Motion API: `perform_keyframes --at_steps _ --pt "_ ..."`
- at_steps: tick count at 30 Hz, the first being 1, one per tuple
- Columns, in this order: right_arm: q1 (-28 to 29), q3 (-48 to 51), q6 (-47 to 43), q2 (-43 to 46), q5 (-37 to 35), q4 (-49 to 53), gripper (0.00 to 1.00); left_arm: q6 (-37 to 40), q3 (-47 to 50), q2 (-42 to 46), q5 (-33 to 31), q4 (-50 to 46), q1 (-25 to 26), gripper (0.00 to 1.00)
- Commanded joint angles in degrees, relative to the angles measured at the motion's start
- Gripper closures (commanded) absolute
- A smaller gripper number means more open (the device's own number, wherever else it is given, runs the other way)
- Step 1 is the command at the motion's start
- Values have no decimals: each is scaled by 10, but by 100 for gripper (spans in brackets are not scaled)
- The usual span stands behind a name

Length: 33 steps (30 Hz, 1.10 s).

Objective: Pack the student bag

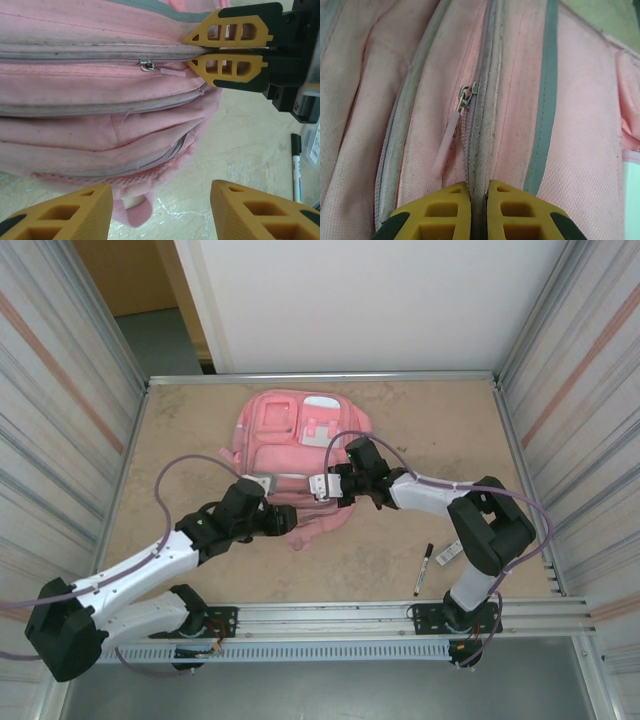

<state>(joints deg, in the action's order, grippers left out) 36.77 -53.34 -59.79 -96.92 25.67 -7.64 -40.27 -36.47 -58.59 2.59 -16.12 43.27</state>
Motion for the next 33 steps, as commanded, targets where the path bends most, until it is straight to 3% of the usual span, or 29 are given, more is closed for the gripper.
perform_keyframes --at_steps 1,5,10,17,21,30,33 --pt "-7 3 74 25 106 -78 100 -38 -34 -20 -35 15 -7 45" --pt "-3 -4 96 17 130 -99 100 -65 -70 -55 -57 5 -17 45" --pt "1 -10 111 25 150 -102 100 -84 -99 -108 -57 15 -23 56" --pt "7 -4 180 16 205 -162 100 -72 -118 -149 -37 25 -23 52" --pt "23 7 190 17 185 -182 100 -59 -107 -153 -55 43 -22 52" --pt "40 32 162 44 150 -157 100 -20 -102 -152 -95 18 -23 71" --pt "40 38 152 57 146 -150 100 6 -93 -135 -122 -12 -24 83"
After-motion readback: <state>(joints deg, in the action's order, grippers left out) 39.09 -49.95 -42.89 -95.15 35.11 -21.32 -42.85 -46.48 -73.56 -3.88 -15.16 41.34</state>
